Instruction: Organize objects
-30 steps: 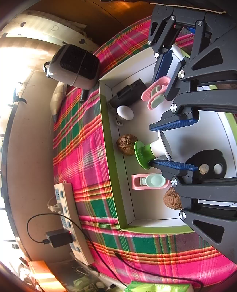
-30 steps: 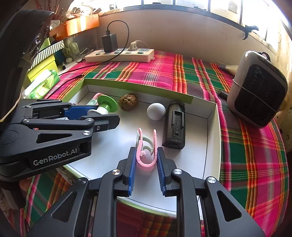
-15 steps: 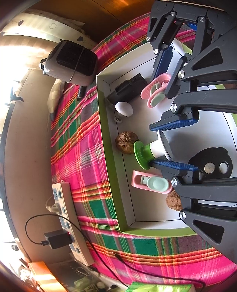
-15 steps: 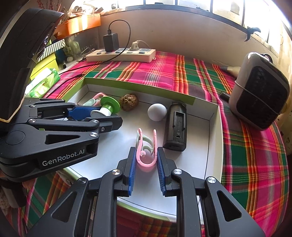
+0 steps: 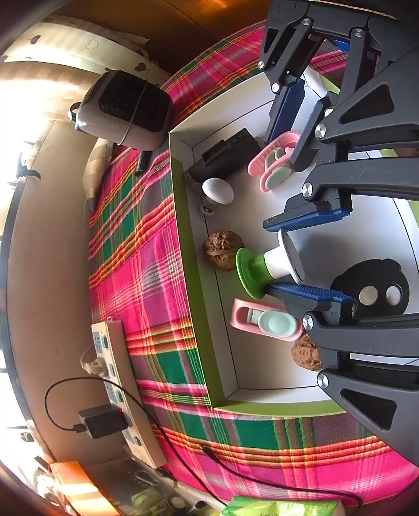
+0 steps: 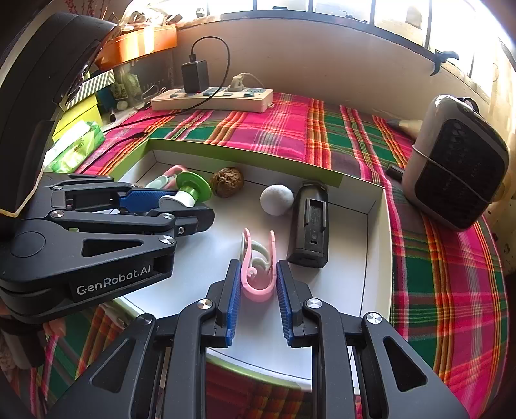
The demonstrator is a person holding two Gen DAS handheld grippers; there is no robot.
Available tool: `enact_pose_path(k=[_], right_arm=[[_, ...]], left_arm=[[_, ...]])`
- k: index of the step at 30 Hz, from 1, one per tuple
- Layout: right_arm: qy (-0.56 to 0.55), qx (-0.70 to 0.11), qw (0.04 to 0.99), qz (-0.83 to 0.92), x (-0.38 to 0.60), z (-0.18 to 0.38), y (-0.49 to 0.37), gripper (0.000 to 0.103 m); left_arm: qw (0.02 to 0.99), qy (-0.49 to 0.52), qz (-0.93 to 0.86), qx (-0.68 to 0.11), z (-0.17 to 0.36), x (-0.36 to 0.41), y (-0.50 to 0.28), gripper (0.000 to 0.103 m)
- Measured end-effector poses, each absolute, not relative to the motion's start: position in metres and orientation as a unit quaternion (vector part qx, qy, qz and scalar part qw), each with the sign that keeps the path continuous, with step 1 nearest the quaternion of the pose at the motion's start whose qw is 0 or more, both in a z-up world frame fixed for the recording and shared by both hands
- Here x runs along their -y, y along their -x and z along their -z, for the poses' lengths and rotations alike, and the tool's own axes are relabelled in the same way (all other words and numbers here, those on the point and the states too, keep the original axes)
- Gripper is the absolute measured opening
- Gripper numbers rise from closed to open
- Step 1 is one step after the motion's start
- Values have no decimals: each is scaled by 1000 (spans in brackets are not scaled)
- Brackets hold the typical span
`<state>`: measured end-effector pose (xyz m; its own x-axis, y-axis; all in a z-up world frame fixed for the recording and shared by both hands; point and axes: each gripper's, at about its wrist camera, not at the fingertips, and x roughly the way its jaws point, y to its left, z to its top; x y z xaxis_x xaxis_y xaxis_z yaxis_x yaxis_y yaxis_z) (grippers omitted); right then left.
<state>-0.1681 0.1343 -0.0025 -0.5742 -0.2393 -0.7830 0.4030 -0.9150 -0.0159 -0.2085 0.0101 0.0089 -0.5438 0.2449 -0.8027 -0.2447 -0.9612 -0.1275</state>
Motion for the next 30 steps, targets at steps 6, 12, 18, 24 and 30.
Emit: enact_pose_path(k=[6,12,18,24,30], right_arm=[[-422,-94,182,883,-134,1,166,29],[-419,-89,178,886,-137,-3,163,32],[-413,-80,175,890,-141,-7,156,32],[-407,-74,170,894,-143,-13,148,32],[-398,-64,168,899,-147,-21,135,32]], left_arm=[[145,454,-879,3,-12,-7,207,35],[143,447,-883,2,-18,-4,200,36],[141,440,-887,7,-25,0,190,36],[140,431,-892,12,-33,3,178,36],[141,418,-897,15,-43,8,161,36]])
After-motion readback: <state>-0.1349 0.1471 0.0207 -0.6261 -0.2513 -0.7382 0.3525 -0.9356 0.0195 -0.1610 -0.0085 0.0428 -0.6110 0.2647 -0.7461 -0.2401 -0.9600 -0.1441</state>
